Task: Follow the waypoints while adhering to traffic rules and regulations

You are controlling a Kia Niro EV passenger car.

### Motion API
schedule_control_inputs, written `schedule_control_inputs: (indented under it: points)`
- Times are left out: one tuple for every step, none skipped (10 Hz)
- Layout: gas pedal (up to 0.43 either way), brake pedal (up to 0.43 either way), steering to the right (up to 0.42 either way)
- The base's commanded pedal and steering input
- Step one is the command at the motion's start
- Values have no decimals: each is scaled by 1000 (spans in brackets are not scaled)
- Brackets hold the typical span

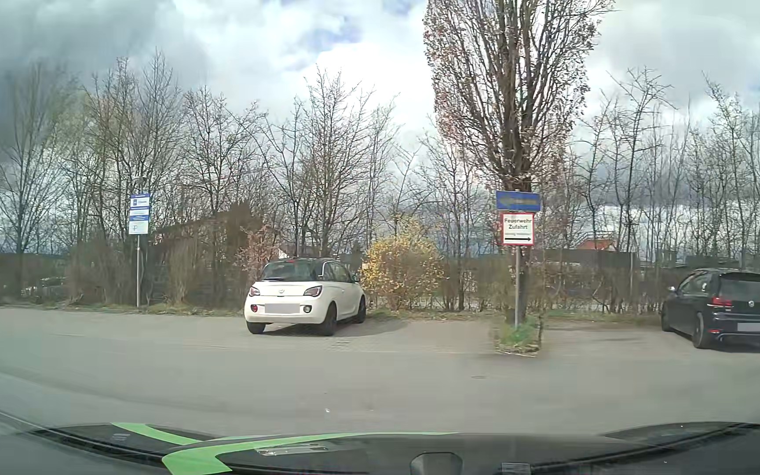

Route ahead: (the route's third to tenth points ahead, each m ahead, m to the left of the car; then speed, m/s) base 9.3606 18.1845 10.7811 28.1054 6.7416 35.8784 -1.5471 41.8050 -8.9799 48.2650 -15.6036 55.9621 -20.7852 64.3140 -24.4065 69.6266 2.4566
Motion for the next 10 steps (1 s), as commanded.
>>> schedule_control_inputs:
  points:
    - [209,0,-593]
    - [209,0,-643]
    - [209,0,-665]
    - [209,0,-682]
    - [209,0,-686]
    - [209,0,-686]
    - [209,0,-685]
    - [197,0,-684]
    - [197,0,-678]
    - [189,0,-672]
